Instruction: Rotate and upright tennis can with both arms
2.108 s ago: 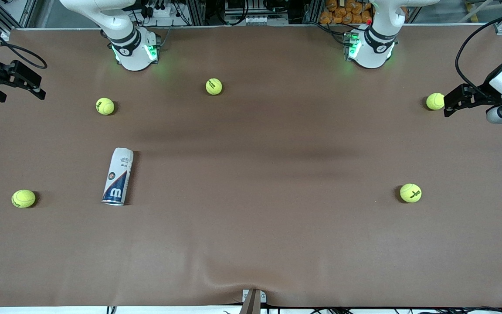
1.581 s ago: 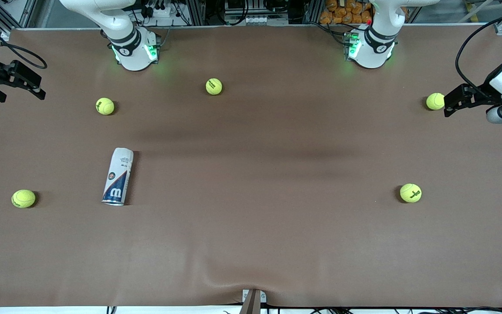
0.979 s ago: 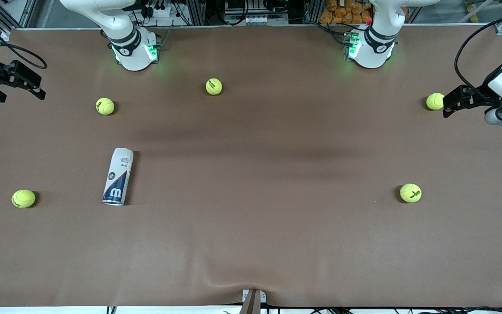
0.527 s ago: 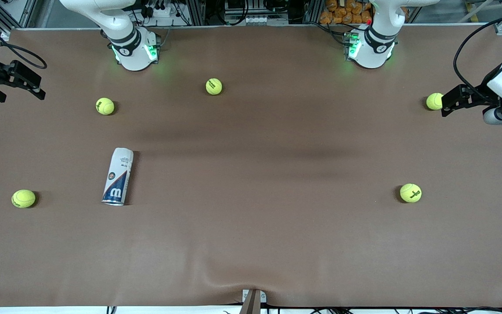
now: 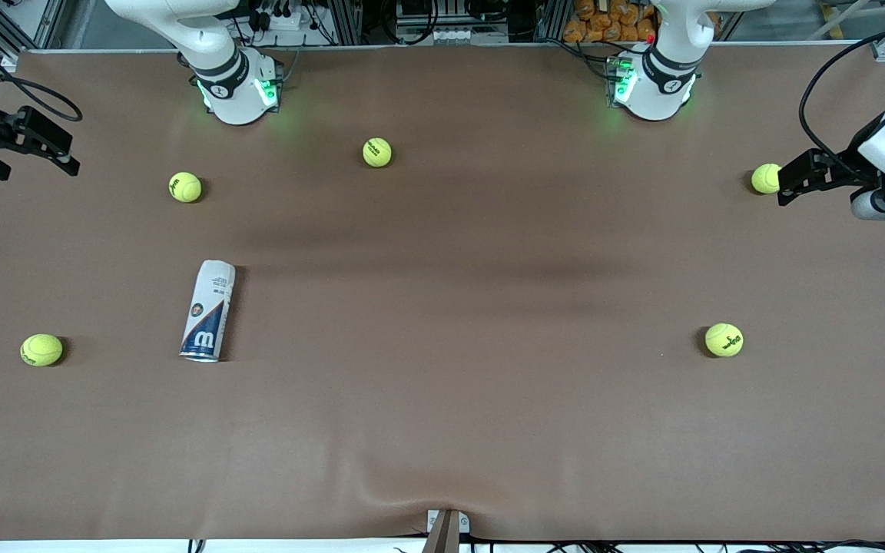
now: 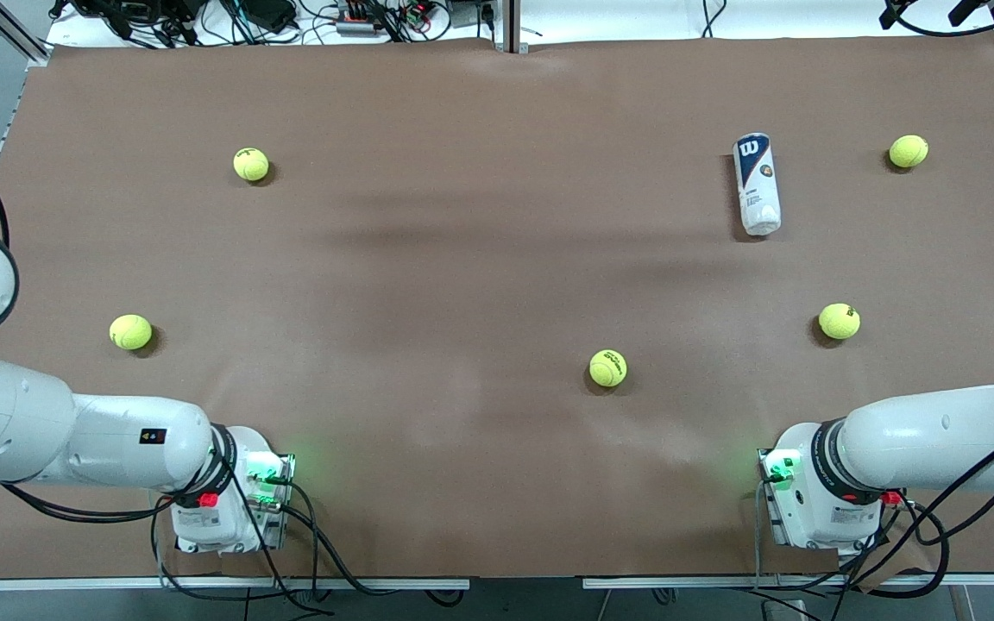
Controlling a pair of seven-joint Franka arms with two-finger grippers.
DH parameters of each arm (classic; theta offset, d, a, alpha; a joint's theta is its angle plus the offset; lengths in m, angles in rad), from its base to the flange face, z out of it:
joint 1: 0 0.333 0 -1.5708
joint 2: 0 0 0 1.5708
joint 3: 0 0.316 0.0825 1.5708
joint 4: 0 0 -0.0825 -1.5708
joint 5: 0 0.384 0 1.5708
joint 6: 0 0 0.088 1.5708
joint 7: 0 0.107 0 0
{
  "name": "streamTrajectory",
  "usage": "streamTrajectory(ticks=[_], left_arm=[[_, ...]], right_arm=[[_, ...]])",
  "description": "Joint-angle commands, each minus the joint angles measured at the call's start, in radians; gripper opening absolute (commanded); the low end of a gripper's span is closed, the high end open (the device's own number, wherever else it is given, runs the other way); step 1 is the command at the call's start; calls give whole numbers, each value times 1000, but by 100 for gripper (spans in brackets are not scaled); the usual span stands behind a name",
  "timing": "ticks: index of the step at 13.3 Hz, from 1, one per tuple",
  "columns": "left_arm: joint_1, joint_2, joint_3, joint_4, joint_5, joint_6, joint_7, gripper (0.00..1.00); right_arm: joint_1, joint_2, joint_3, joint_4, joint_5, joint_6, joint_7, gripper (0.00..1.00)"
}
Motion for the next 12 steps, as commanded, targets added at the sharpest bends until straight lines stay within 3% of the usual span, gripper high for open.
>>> streamTrajectory(ticks=[1, 8, 12], left_arm=[[8, 9, -5, 19, -16, -18, 5, 100], [6, 12, -5, 21, -16, -18, 2, 100], [8, 12, -5, 19, -16, -18, 2, 100]], right_arm=[[-18, -12, 12, -13, -11, 9, 14, 100], [-32, 37, 7, -11, -11, 38, 14, 100], [-41, 222, 7, 10, 3, 29, 14, 100]])
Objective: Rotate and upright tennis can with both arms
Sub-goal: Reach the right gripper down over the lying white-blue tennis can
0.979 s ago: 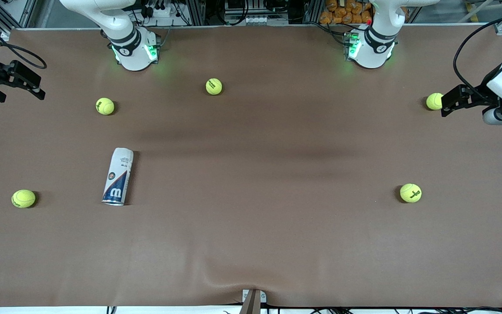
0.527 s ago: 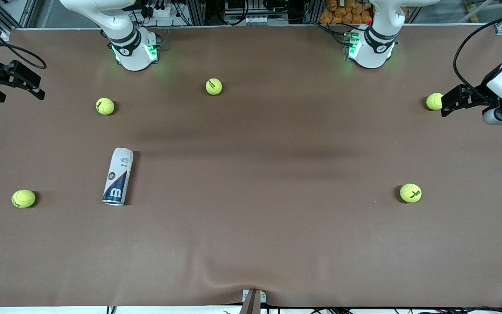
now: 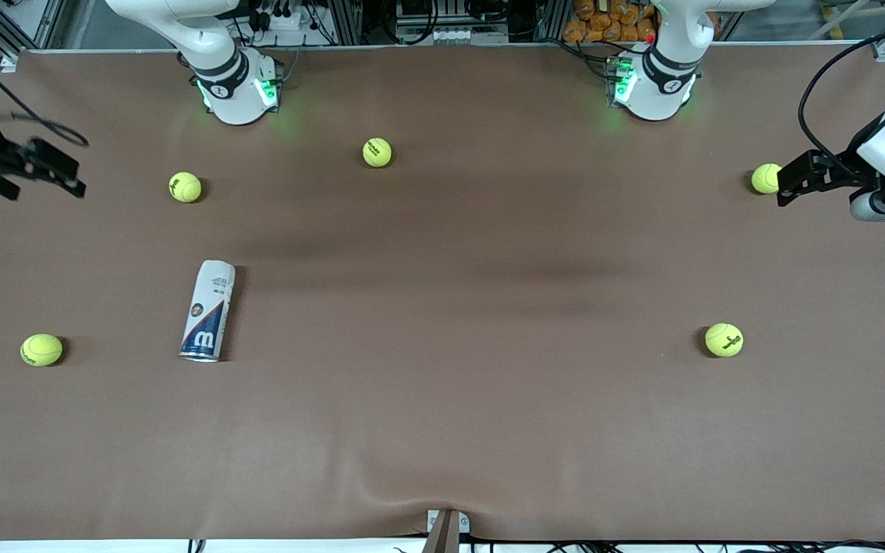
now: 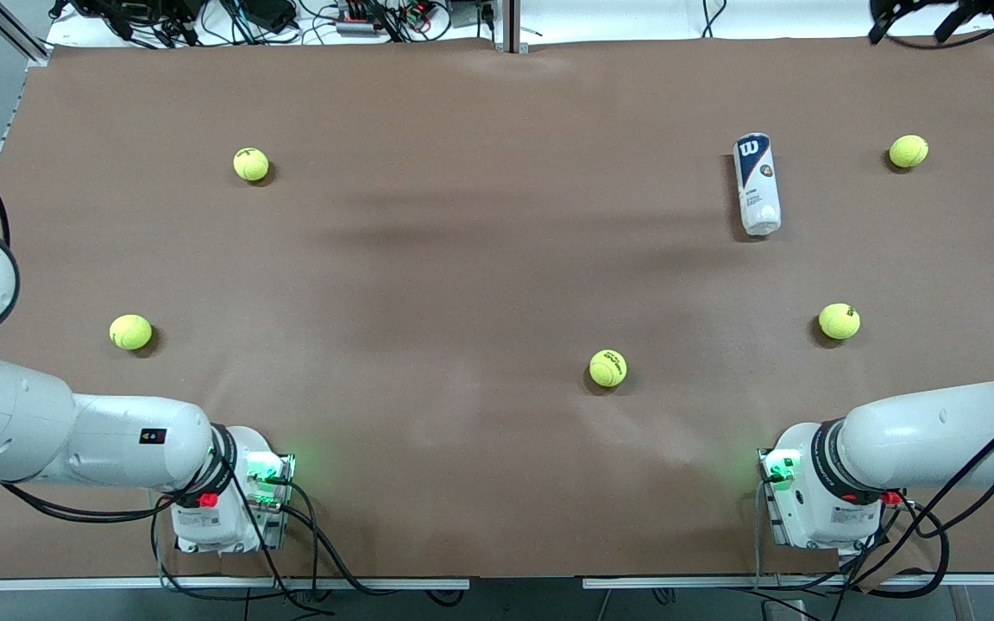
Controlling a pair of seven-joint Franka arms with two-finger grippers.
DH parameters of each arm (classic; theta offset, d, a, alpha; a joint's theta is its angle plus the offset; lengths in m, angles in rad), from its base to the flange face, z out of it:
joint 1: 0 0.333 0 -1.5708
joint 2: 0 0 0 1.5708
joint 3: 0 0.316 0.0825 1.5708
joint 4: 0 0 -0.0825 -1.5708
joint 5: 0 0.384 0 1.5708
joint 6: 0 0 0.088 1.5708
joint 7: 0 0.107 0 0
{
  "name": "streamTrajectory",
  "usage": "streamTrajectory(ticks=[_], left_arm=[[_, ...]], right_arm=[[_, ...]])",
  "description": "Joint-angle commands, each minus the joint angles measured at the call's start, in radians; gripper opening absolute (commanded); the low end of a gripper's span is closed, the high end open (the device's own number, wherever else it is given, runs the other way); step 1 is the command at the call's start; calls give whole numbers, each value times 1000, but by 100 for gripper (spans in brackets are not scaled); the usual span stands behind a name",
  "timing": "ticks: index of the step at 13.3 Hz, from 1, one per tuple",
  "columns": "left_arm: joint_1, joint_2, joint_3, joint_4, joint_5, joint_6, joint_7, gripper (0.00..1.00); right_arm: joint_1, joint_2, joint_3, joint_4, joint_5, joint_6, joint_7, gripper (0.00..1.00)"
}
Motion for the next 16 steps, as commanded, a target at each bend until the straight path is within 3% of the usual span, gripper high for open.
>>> streamTrajectory(ticks=[1, 8, 12, 16], left_arm=[[8, 9, -4, 19, -16, -18, 2, 100], [8, 18, -4, 21, -25, -18, 5, 100], [8, 18, -4, 19, -26, -18, 5, 100], [8, 18, -4, 19, -33, -18, 7, 100]], right_arm=[[-11, 125, 15, 26, 4, 1, 11, 100], [17, 204, 18, -44, 2, 94, 24, 100], [25, 210, 18, -219, 2, 324, 24, 100], [23, 300, 17, -244, 1, 450, 24, 100]])
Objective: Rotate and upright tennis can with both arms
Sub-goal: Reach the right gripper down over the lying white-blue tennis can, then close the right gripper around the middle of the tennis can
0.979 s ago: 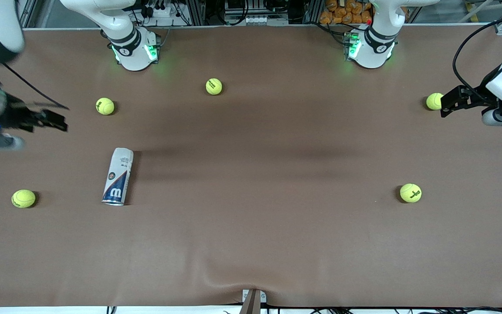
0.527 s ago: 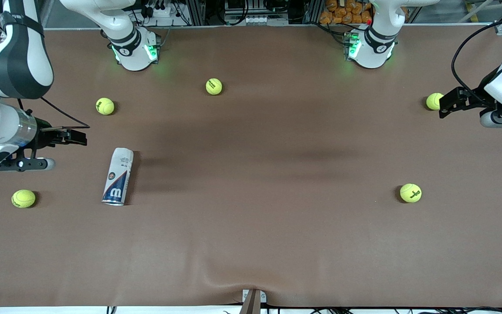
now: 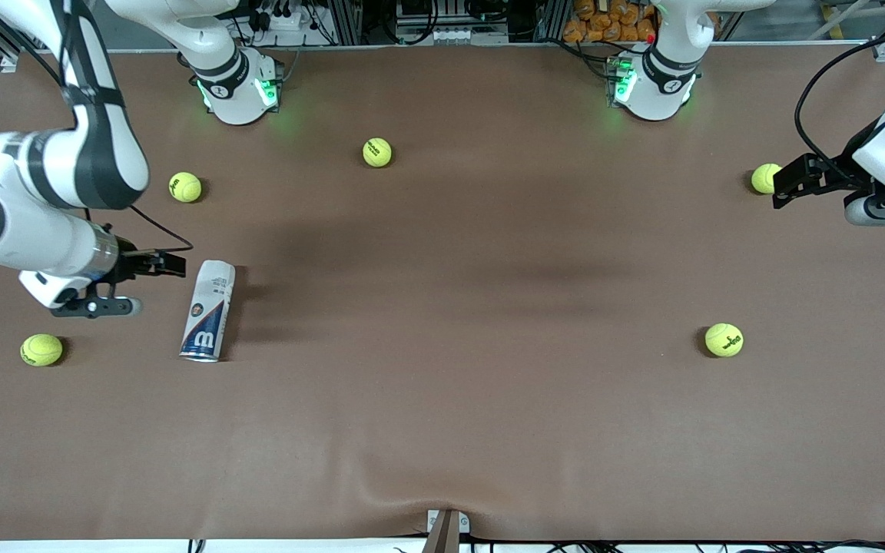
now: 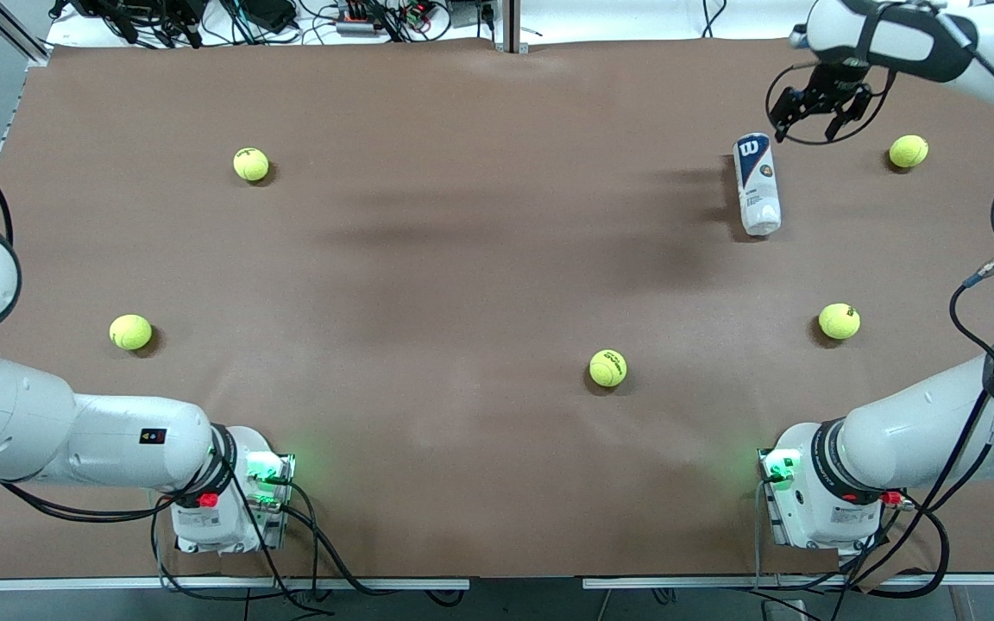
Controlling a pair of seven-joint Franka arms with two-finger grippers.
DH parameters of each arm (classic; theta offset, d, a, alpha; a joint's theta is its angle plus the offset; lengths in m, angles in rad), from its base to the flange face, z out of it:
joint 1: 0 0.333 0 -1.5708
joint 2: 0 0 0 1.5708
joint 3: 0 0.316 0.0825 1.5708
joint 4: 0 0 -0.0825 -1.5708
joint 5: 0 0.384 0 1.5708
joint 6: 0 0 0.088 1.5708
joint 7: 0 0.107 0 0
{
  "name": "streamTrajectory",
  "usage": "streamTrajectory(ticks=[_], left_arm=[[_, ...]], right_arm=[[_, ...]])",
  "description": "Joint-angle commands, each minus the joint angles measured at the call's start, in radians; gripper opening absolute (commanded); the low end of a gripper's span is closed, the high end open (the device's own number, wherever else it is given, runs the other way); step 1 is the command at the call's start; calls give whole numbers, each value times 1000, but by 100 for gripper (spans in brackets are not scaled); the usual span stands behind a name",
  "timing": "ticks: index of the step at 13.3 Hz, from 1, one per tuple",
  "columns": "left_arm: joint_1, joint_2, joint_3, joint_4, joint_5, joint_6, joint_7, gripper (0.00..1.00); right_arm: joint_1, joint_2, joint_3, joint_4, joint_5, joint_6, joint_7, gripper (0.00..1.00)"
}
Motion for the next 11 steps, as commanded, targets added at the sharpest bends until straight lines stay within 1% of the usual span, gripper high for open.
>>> streamTrajectory(ticks=[1, 6, 9, 11], left_arm=[[9, 9, -4, 20, -18, -17, 7, 100], [11, 10, -3, 18, -23, -17, 7, 100], [9, 10, -4, 18, -24, -17, 7, 100], [9, 10, -3, 18, -26, -17, 7, 100]], right_arm=[[5, 53, -2, -6, -4, 76, 16, 100], [-7, 136, -2, 3, -4, 174, 16, 100], [-8, 200, 0, 43, 1, 188, 17, 100], [-2, 229, 0, 35, 3, 222, 18, 100]])
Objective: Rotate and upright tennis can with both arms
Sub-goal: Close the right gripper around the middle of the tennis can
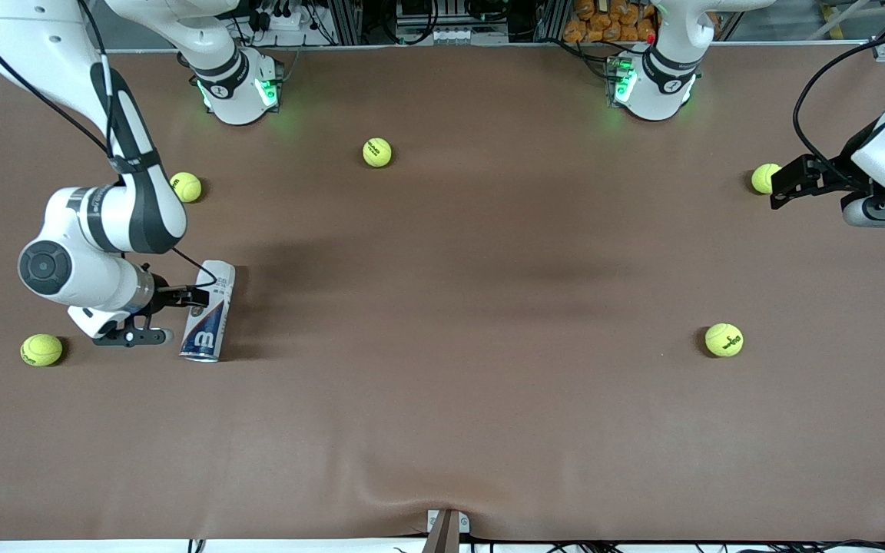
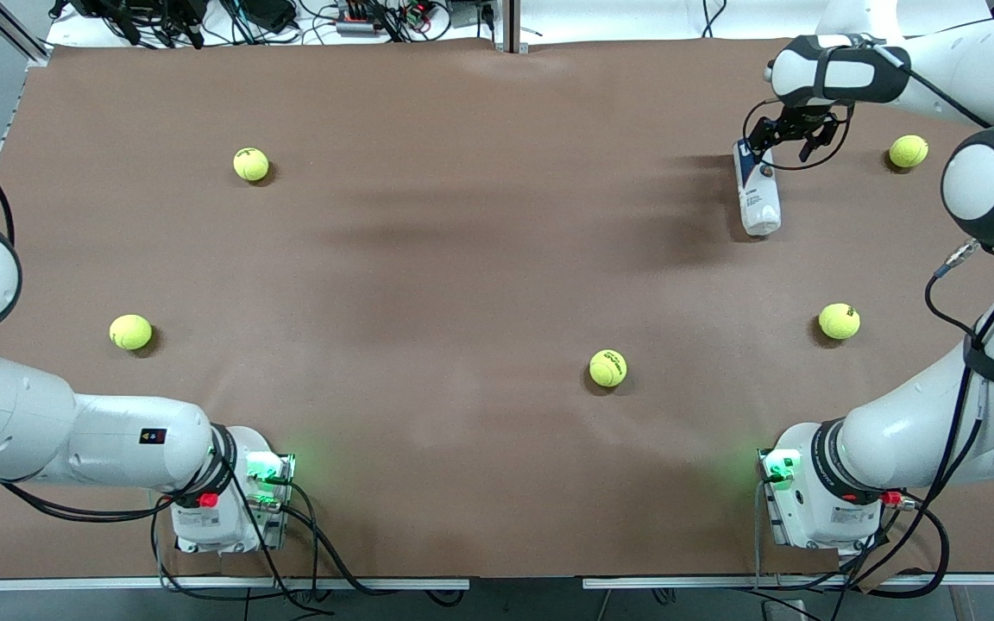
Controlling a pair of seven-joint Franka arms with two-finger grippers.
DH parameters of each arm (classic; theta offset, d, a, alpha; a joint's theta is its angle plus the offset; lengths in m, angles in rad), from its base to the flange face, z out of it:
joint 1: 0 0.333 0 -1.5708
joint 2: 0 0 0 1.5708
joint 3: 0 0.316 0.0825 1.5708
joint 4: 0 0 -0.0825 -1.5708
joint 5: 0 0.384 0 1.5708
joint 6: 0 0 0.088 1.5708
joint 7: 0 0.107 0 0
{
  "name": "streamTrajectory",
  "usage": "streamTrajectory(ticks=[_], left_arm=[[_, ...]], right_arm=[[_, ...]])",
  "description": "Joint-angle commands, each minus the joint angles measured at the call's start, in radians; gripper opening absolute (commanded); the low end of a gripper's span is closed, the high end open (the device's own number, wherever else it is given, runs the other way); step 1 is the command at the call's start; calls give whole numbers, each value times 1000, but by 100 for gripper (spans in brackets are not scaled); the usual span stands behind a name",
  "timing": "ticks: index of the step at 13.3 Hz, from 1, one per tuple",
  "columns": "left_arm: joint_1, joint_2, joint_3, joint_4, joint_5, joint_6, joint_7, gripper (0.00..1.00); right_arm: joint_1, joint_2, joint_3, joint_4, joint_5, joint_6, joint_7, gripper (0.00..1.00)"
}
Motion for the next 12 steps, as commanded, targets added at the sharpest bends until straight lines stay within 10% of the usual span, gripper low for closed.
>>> streamTrajectory(ticks=[1, 12], left_arm=[[7, 7, -5, 18, -15, -17, 10, 100], [9, 6, -3, 18, -17, -17, 12, 100]], right_arm=[[0, 57, 3, 25, 4, 14, 16, 100], [29, 69, 5, -40, 39, 18, 42, 100]])
